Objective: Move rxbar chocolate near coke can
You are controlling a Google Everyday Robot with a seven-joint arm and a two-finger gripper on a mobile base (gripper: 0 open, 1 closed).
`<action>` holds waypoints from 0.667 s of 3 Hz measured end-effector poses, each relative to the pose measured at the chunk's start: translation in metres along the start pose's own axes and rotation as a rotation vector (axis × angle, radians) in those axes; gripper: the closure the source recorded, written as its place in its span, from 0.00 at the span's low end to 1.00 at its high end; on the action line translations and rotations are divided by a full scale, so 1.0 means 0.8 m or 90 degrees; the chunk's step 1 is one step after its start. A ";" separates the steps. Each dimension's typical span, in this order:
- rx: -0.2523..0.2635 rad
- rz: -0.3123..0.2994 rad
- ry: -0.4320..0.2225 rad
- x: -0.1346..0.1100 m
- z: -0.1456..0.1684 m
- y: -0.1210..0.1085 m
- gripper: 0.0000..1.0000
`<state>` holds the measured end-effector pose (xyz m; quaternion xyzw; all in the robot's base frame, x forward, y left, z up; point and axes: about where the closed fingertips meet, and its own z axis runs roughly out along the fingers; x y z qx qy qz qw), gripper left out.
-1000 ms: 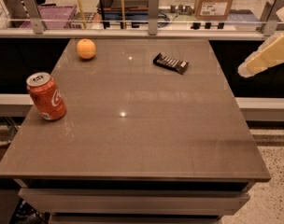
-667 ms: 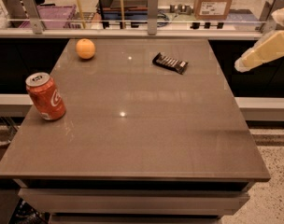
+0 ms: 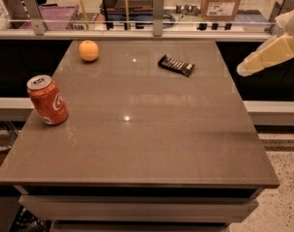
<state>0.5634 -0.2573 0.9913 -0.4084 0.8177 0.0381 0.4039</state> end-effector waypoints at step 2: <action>-0.035 0.034 -0.033 0.005 0.070 -0.002 0.00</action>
Offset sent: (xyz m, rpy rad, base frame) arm 0.0538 0.0229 -0.0617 0.1320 0.0354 0.0178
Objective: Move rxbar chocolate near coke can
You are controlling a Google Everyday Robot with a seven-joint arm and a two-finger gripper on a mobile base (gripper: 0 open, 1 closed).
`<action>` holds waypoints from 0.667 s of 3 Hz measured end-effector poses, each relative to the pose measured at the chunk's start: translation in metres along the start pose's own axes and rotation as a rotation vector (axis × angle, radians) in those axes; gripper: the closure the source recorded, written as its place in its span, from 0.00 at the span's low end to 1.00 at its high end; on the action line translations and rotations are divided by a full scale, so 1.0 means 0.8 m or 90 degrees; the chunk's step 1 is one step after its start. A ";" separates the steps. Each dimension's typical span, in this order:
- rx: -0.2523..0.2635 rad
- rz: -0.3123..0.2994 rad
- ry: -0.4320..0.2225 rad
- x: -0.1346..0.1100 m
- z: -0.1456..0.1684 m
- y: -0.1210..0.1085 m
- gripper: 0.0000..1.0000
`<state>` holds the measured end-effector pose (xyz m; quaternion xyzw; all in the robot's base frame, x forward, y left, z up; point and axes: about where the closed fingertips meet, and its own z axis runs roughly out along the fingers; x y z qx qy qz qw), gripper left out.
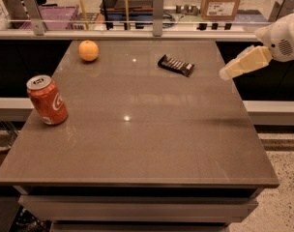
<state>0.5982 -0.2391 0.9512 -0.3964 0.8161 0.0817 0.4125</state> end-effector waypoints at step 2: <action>-0.032 0.017 -0.040 0.001 0.062 -0.004 0.00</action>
Offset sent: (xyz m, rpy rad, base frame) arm 0.0506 0.0281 -0.0477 0.1387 -0.0188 0.0451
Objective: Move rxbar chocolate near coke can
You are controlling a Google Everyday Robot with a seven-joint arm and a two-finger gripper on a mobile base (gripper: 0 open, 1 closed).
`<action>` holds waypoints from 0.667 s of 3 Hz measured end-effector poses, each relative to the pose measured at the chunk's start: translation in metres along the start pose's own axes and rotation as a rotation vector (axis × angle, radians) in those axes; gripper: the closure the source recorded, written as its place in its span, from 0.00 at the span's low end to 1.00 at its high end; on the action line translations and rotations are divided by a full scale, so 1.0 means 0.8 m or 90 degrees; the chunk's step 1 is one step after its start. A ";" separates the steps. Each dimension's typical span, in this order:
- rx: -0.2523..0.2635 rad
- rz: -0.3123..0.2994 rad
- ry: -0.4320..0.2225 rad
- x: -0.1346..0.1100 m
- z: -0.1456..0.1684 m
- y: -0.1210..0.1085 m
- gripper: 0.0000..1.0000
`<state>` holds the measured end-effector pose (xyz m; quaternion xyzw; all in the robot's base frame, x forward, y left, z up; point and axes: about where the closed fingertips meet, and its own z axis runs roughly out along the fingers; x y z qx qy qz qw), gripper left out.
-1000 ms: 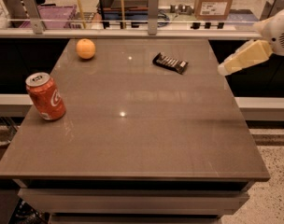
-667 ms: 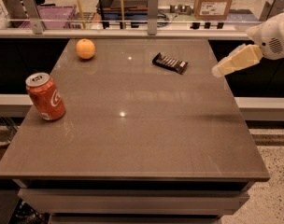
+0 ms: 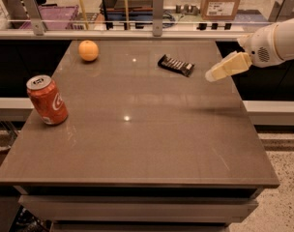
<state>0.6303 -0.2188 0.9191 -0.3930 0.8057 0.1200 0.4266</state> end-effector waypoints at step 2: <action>-0.043 -0.002 -0.065 -0.008 0.057 0.001 0.00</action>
Offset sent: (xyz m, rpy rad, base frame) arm 0.0362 0.0319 -0.0273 0.1314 -0.0551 0.0847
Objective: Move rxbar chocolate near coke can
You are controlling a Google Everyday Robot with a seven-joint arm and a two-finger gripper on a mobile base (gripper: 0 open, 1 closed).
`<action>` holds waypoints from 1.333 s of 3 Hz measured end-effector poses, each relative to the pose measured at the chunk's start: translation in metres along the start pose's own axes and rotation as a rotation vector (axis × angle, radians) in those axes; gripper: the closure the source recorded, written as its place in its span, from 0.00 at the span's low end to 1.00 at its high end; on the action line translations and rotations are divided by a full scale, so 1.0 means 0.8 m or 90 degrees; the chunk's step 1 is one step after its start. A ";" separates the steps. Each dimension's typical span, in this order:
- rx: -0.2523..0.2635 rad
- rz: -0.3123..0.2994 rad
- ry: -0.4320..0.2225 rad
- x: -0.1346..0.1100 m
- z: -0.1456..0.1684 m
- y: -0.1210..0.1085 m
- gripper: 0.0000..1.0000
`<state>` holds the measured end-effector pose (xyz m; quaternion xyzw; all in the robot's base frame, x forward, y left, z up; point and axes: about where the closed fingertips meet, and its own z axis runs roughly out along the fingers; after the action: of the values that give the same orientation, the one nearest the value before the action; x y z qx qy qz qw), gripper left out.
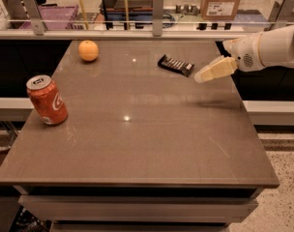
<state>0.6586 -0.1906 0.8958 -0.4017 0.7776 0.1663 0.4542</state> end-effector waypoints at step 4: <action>-0.048 0.009 -0.047 0.007 0.068 -0.013 0.00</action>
Offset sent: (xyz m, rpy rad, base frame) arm 0.0289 0.0230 -0.0233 0.0652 -0.0056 0.0604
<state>0.6965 -0.1657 0.8631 -0.4071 0.7562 0.2134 0.4657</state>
